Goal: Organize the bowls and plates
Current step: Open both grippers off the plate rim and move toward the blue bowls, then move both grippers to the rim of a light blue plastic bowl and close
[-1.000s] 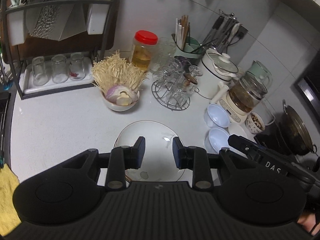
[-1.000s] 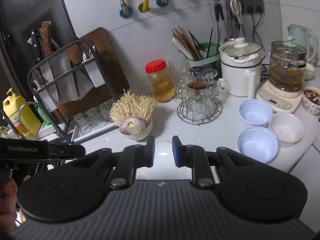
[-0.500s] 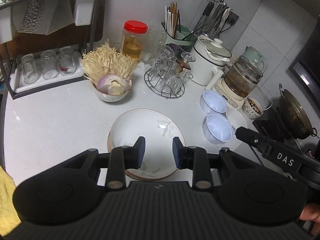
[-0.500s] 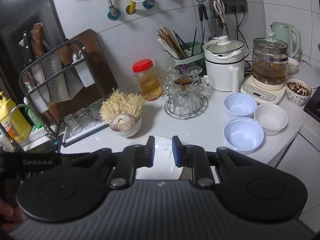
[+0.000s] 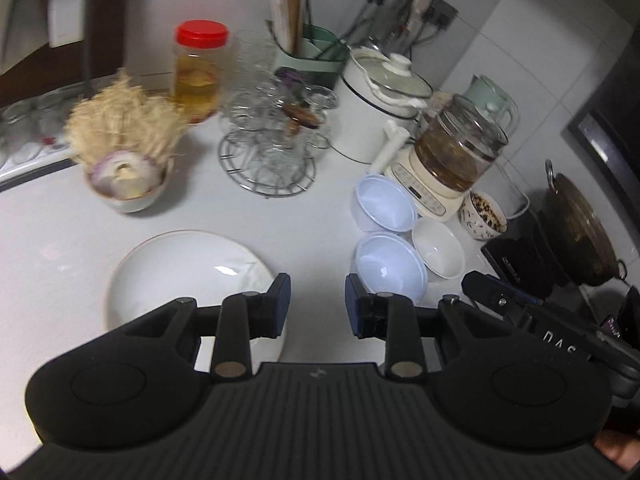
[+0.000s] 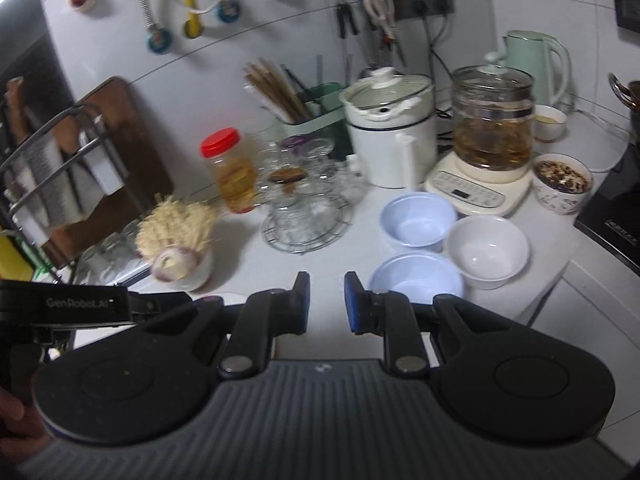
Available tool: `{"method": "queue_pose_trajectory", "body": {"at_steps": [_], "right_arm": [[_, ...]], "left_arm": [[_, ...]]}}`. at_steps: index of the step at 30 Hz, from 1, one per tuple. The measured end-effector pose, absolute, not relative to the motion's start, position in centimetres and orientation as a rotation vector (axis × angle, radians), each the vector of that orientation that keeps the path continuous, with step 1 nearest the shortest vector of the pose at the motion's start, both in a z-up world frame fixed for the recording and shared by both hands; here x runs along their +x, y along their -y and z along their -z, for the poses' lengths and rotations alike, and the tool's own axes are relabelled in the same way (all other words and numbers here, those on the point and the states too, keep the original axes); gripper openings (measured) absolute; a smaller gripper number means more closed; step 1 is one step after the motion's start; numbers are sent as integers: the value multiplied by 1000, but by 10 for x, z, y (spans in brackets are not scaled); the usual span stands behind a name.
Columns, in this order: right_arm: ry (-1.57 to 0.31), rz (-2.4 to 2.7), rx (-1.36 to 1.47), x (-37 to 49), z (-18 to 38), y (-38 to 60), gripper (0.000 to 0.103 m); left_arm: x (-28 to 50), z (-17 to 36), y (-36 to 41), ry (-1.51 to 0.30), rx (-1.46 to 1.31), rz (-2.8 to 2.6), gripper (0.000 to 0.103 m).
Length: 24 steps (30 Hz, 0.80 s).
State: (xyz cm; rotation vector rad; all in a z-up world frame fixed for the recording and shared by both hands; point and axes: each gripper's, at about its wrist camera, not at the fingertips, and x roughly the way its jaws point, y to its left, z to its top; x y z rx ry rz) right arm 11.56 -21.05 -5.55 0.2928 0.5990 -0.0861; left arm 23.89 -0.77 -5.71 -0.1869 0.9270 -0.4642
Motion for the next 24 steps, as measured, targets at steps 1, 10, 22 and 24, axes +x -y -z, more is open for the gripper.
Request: {"method": "queue_pose_trajectory", "body": {"at_steps": [1,10,22,24], "right_arm": [[-602,97,299,117,57,217,22],[-659,191,409,131,87,277,44],[-759,183,594,160,135,352,59],[-787,176,613,166,145,360,59]], "left_arm": [[243,59,14,-935,-183,469,33],[279,96,66,-1005,-154,504,54],[334,147,121,-1128,-202,497,65],[339,156,126,-1140,-201,476,65]]}}
